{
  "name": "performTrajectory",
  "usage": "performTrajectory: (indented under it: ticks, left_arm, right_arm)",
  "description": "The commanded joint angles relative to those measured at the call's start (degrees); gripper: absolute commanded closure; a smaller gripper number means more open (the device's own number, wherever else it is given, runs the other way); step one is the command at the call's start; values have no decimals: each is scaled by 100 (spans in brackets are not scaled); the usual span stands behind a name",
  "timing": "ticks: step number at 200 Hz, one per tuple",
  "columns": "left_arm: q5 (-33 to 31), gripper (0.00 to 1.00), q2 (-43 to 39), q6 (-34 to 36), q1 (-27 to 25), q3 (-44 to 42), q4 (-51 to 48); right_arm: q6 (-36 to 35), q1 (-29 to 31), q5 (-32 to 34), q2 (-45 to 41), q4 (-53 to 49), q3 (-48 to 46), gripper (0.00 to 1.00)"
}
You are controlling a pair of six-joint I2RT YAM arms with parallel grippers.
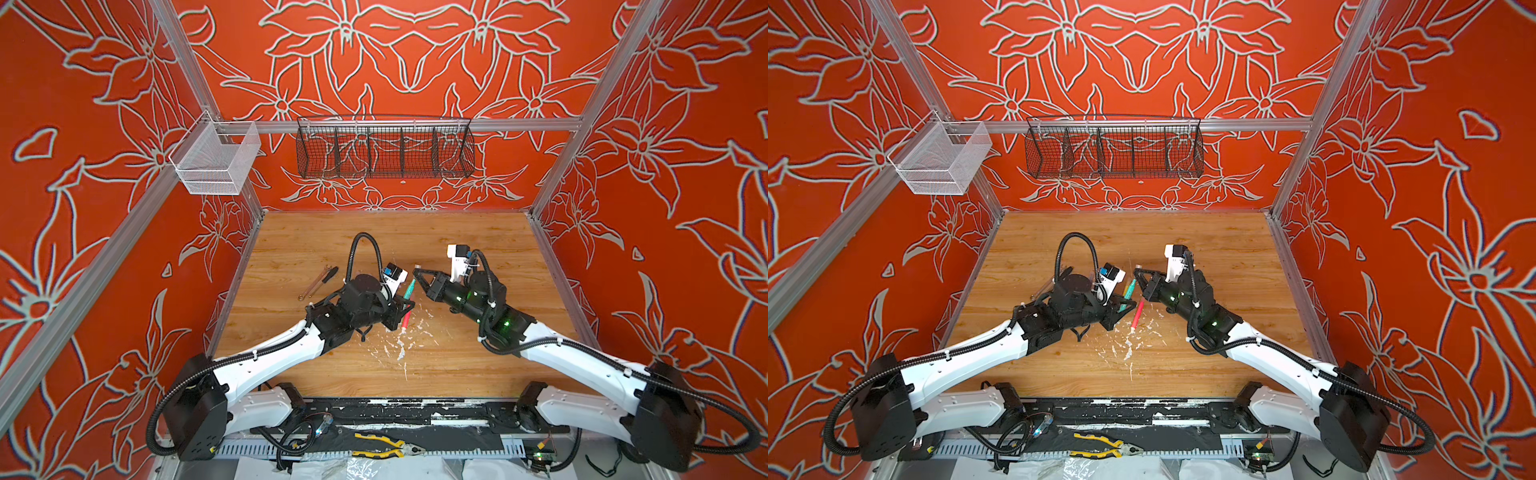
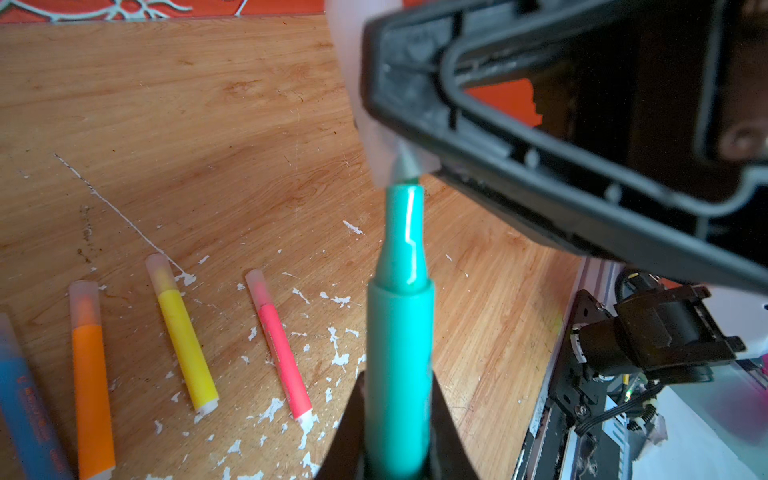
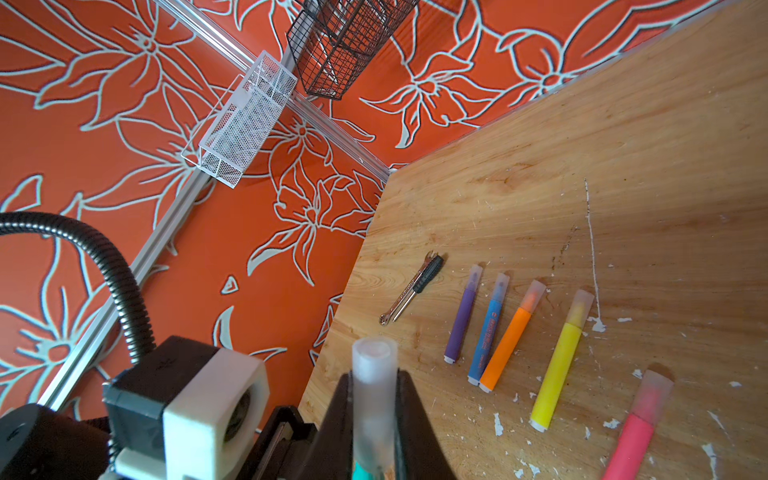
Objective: Insert the pens into the pen caps
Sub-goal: 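Align the cap over the green marker tip held upright by the left gripper, then push the translucent cap down onto the green marker with the right gripper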
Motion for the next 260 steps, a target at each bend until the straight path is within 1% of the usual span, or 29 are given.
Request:
performTrajectory:
  ticks: [1,23,35,60,117,163,181,199,210,245,260]
  left_arm:
    - [-86,100,-75,-9,-40,-61,145]
    - [-142,100,-71,-89,-31,-70,156]
    - [-237,100,-75,-195,-9,-59,120]
    - [-117,100,-110,-294,66,-113,195]
    - [-177,100,-261,-309,75,-228,297]
    - [-214,100,-285,-310,75,-243,296]
    - [-221,100,-304,-292,75,-255,297]
    - [-261,100,-361,-288,75,-275,303]
    - [-269,100,-398,-271,75,-303,314]
    - [-265,100,-559,-177,75,-412,393]
    - [-248,100,-598,-150,75,-434,409]
  right_arm:
    - [108,103,99,35,341,-131,92]
    - [163,191,182,18,596,-329,92]
    - [165,267,278,6,943,-533,92]
    - [117,519,601,-4,1576,-888,92]
    - [100,1223,1287,204,2197,-1105,93]
    - [58,1620,1557,380,2406,-1065,92]
    - [7,1670,1642,379,2361,-1036,82]
    - [-11,1679,1740,288,2163,-1018,68]
    - [-56,1675,1807,199,2001,-1000,62]
    - [-238,1680,2275,-288,1573,-1131,53]
    - [-305,1664,2555,-617,964,-1071,49]
